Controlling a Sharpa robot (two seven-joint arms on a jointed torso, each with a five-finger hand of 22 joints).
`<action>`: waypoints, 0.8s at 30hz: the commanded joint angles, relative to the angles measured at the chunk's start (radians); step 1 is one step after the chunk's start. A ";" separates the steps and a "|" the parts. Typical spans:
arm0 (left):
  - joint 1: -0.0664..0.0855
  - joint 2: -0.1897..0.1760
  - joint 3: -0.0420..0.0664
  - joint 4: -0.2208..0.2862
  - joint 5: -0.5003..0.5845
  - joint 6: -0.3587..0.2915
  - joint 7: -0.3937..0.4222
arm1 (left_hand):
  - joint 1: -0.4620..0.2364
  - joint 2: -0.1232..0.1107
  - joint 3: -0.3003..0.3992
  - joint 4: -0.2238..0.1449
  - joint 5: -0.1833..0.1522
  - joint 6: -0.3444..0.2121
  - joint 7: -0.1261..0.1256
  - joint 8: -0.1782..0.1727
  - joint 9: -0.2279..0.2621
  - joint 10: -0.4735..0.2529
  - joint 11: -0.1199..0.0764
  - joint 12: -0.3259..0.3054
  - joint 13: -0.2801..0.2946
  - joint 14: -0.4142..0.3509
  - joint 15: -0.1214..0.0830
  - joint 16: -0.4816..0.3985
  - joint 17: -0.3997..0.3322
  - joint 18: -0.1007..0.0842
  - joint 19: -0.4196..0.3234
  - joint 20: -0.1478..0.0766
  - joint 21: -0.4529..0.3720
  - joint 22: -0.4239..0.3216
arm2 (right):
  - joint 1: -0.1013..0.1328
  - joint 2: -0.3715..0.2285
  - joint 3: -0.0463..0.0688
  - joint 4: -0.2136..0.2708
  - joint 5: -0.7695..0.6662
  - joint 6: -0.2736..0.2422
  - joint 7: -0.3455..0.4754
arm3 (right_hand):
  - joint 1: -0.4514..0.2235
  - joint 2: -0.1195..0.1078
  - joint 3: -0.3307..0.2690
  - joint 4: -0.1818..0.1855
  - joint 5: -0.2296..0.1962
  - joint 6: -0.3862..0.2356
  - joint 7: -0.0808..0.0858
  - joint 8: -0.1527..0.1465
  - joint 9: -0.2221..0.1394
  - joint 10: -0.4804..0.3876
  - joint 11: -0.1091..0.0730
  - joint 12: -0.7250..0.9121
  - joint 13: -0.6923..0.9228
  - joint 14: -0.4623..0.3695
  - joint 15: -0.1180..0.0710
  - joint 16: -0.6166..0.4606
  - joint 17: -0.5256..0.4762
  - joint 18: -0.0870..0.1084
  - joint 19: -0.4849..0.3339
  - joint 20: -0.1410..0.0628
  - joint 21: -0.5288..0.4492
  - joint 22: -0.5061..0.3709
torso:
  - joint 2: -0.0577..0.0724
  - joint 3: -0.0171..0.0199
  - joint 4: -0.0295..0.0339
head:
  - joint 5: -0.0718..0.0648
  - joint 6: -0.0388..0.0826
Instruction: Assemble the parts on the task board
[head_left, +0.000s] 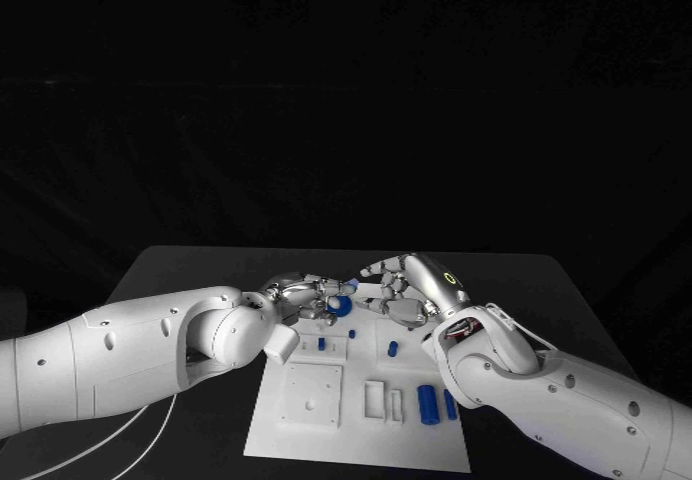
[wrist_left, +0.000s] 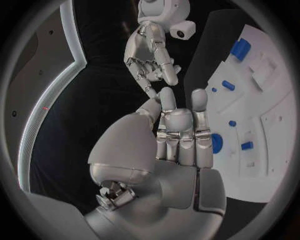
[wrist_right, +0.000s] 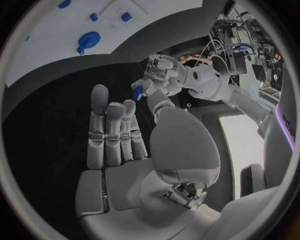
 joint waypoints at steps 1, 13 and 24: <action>0.000 0.000 0.000 0.005 0.020 0.026 0.019 | -0.002 0.011 0.000 -0.005 0.003 0.005 -0.005 0.004 0.001 -0.006 -0.002 0.006 0.001 -0.004 -0.002 0.001 0.000 -0.018 -0.008 0.000 0.007 0.015 | -0.002 0.001 0.000 0.004 -0.043 -0.100 -0.054 | 0.005 -0.003 0.016 0.005 -0.016 0.001 -0.002 -0.004 0.001 -0.003 0.000 0.003 -0.003 -0.002 0.003 -0.002 -0.001 0.009 0.009 -0.001 -0.011 0.014 | 0.000 -0.0008 -0.0002 | 0.000 0.001; -0.001 0.004 0.000 0.009 0.028 0.035 0.024 | -0.002 0.014 0.002 -0.007 0.003 0.003 -0.004 0.004 0.001 -0.011 -0.003 0.011 0.003 -0.005 -0.003 0.002 0.000 -0.017 -0.009 0.000 0.009 0.015 | -0.013 0.019 -0.003 -0.003 -0.056 -0.102 -0.049 | 0.003 -0.010 0.110 -0.020 -0.031 0.084 -0.020 -0.003 0.002 0.007 -0.013 0.024 0.017 0.017 -0.007 0.051 0.049 0.005 0.019 -0.011 -0.022 0.094 | 0.000 -0.0004 0.0014 | -0.003 0.002; -0.001 0.008 0.000 0.011 0.035 0.045 0.028 | -0.004 0.016 0.000 -0.010 0.002 0.000 -0.003 0.004 0.001 -0.047 -0.005 0.062 0.026 -0.010 -0.004 0.002 -0.003 -0.018 -0.016 -0.001 0.015 0.015 | -0.018 0.029 -0.013 -0.007 -0.073 -0.087 -0.040 | 0.001 -0.018 0.111 -0.027 -0.030 0.108 -0.026 -0.003 0.003 0.007 -0.015 0.028 0.030 0.020 -0.008 0.068 0.069 0.004 0.020 -0.013 -0.034 0.137 | 0.000 -0.0004 -0.0001 | -0.002 0.000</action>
